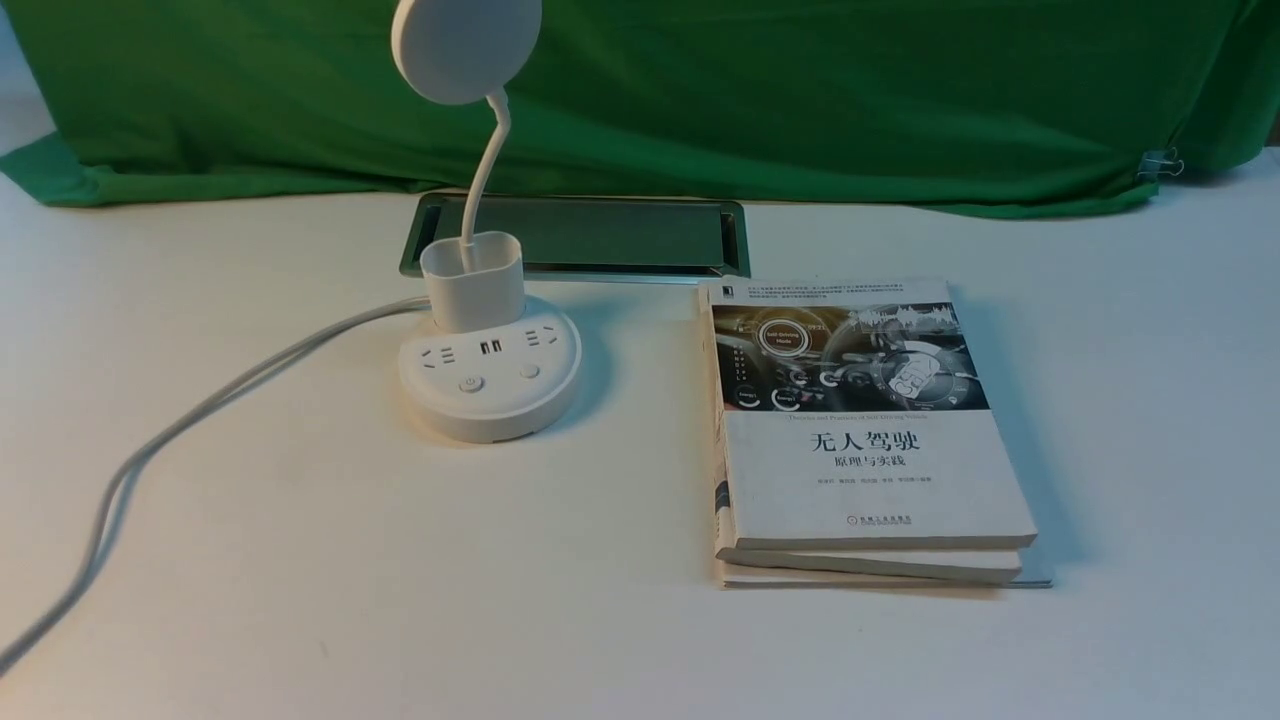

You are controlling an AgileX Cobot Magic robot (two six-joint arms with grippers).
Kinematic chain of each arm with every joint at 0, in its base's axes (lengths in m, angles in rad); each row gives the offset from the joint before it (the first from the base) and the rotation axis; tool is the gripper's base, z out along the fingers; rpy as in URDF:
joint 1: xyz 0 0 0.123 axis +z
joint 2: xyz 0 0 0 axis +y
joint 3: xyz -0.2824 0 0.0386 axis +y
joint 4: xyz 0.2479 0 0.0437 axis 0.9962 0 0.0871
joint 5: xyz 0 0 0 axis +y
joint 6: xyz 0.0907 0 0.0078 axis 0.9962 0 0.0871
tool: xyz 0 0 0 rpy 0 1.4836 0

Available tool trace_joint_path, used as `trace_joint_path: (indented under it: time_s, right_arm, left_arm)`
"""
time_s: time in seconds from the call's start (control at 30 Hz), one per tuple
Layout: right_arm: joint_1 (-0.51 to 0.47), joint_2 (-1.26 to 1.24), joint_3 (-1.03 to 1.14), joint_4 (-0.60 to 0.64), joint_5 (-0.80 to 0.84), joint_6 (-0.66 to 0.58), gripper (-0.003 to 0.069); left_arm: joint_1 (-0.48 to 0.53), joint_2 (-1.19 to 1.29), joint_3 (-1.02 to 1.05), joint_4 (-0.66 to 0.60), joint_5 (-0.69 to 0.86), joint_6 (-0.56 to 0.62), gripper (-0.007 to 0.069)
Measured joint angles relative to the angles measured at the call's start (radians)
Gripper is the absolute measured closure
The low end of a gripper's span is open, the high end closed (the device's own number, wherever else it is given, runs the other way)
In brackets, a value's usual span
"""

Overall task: Turn on the desk lamp on the white desktop with your hand.
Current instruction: 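Press the power button on the lamp base to turn the lamp on with the left gripper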

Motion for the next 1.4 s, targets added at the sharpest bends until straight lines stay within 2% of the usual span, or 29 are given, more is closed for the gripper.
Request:
trace_joint_path:
  time_s: [0.07, 0.17, 0.23, 0.33, 0.5, 0.6, 0.7, 0.73, 0.77, 0.8, 0.87, 0.9, 0.93, 0.97, 1.03, 1.17, 1.3, 1.4]
  right_arm:
    - [0.0, 0.0, 0.0, 0.0, 0.0, 0.0, 0.0418]
    - [0.0, 0.0, 0.0, 0.0, 0.0, 0.0, 0.0418]
    - [0.0, 0.0, 0.0, 0.0, 0.0, 0.0, 0.0418]
    - [0.0, 0.0, 0.0, 0.0, 0.0, 0.0, 0.0418]
    - [0.0, 0.0, 0.0, 0.0, 0.0, 0.0, 0.0418]
    - [0.0, 0.0, 0.0, 0.0, 0.0, 0.0, 0.0418]
    - [0.0, 0.0, 0.0, 0.0, 0.0, 0.0, 0.0418]
    - [0.0, 0.0, 0.0, 0.0, 0.0, 0.0, 0.0418]
    - [0.0, 0.0, 0.0, 0.0, 0.0, 0.0, 0.0418]
    - [0.0, 0.0, 0.0, 0.0, 0.0, 0.0, 0.0418]
    - [0.0, 0.0, 0.0, 0.0, 0.001, 0.0, 0.0418]
    - [0.0, 0.0, 0.0, 0.0, 0.001, 0.0, 0.0418]
    - [0.0, 0.0, 0.0, 0.0, 0.001, 0.0, 0.0418]
    - [0.0, 0.0, 0.0, 0.0, 0.001, 0.0, 0.0418]
    - [0.0, 0.0, 0.0, 0.0, 0.001, 0.0, 0.0418]
    - [0.0, 0.0, 0.0, 0.0, 0.001, 0.0, 0.0418]
    - [0.0, 0.0, 0.0, 0.0, 0.001, 0.0, 0.0418]
    - [0.0, 0.0, 0.0, 0.0, 0.001, 0.0, 0.0418]
  left_arm:
    - [0.0, 0.024, -0.115, 0.013, 0.231, -0.086, 0.0386]
    - [0.0, 0.109, -0.218, 0.007, 0.573, -0.146, 0.0386]
    - [0.0, 0.165, -0.234, 0.001, 0.719, -0.156, 0.0386]
    - [0.0, 0.246, -0.234, -0.005, 0.877, -0.163, 0.0386]
    - [0.0, 0.363, -0.235, -0.041, 0.928, -0.18, 0.0386]
    - [0.0, 0.44, -0.235, -0.108, 0.946, -0.131, 0.0394]
    - [-0.012, 0.574, -0.235, -0.399, 1.003, 0.131, 0.0463]
    - [-0.012, 0.592, -0.235, -0.42, 1.01, 0.166, 0.0469]
    - [-0.017, 0.667, -0.235, -0.59, 1.038, 0.307, 0.0519]
    - [-0.017, 0.667, -0.235, -0.611, 1.038, 0.307, 0.0526]
    - [-0.02, 0.792, -0.236, -0.847, 1.074, 0.518, 0.0595]
    - [-0.02, 0.857, -0.237, -0.948, 1.084, 0.614, 0.0611]
    - [-0.02, 0.868, -0.238, -0.948, 1.086, 0.628, 0.0614]
    - [-0.02, 0.957, -0.243, -1.082, 1.101, 0.732, 0.0626]
    - [-0.02, 1.066, -0.257, -1.201, 1.134, 0.832, 0.0628]
    - [-0.031, 1.269, -0.326, -1.323, 1.25, 0.98, 0.0628]
    - [-0.107, 1.415, -0.43, -1.319, 1.309, 1.002, 0.0628]
    - [-0.197, 1.517, -0.538, -1.254, 1.314, 0.969, 0.0628]
